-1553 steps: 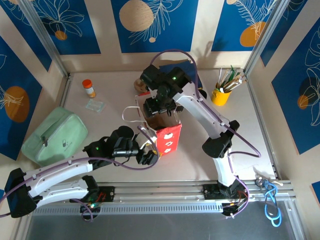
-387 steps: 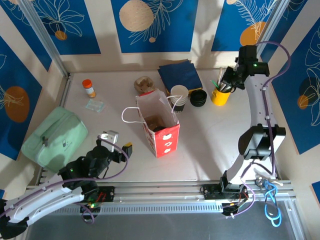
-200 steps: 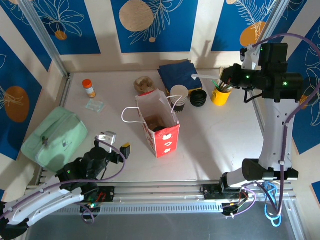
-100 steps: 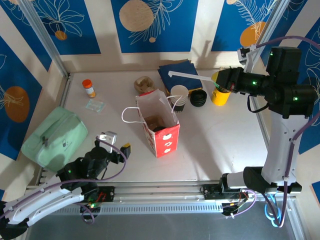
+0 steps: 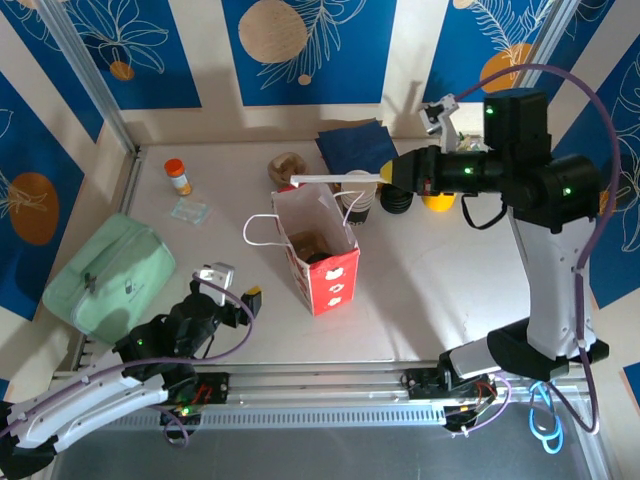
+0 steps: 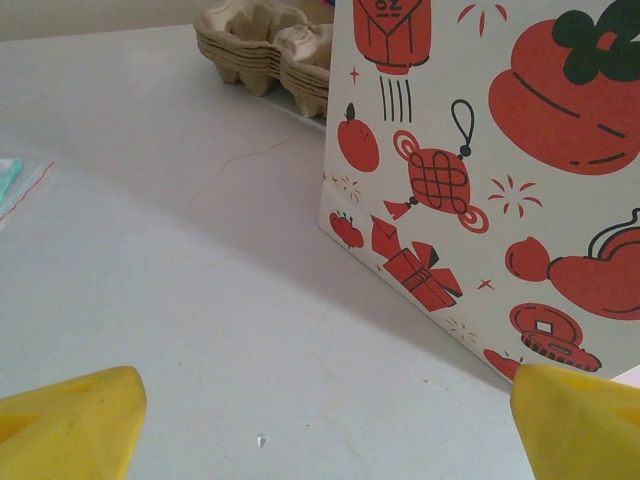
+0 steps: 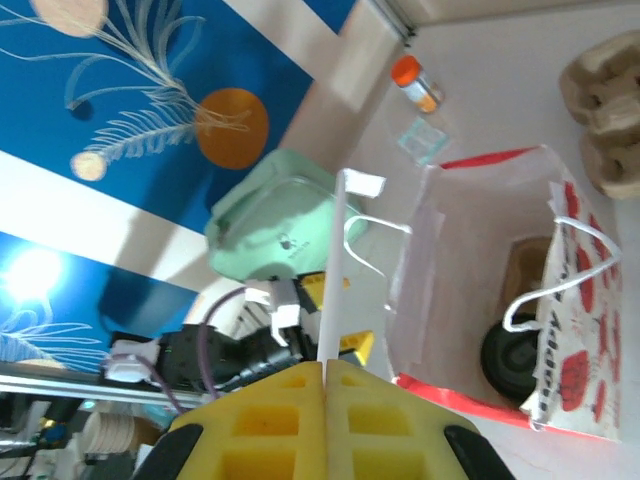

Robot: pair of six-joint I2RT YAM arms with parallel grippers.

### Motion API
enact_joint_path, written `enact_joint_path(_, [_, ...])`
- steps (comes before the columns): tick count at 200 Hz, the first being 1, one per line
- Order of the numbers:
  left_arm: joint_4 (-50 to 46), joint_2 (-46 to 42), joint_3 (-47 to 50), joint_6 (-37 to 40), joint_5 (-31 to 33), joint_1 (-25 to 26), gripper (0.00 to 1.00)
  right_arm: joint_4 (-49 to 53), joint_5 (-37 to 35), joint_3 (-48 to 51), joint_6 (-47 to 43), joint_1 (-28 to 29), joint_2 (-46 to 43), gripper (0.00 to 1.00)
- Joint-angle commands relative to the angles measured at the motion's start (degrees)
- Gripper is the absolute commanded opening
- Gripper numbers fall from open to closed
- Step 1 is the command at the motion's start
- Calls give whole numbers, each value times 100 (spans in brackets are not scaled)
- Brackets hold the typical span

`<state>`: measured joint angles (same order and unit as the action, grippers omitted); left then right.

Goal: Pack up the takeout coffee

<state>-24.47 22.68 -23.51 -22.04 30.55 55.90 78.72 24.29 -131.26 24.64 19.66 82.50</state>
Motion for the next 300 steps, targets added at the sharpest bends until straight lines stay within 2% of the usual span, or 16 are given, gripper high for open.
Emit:
enact_joint_path(1, [82, -26, -40, 51, 47, -44, 94, 615, -1308, -151, -91, 269, 170, 0])
enact_joint_path(28, [117, -18, 2, 33, 43, -44, 94, 652, -1497, 127, -84, 398, 188, 0])
enact_joint_path(66, [224, 45, 22, 36, 37, -44, 94, 374, -1567, 455, -47, 987, 377, 0])
enact_joint_path(109, [313, 79, 4, 2, 19, -44, 94, 714, -2549, 279, 64, 1633, 974, 0])
enact_joint_path(139, [337, 80, 12, 16, 7, -45, 93, 830, -2977, 216, 63, 2031, 1306, 0])
enact_joint_path(258, [359, 79, 21, 23, -12, -52, 93, 789, -3230, 100, 304, 2681, 2239, 3])
enact_joint_path(272, [377, 92, 15, 41, -14, -53, 94, 865, -3212, -27, 296, 2730, 2367, 6])
enact_joint_path(300, [375, 97, 0, 57, -12, -53, 94, 1052, -3280, -389, 261, 2797, 2558, 20])
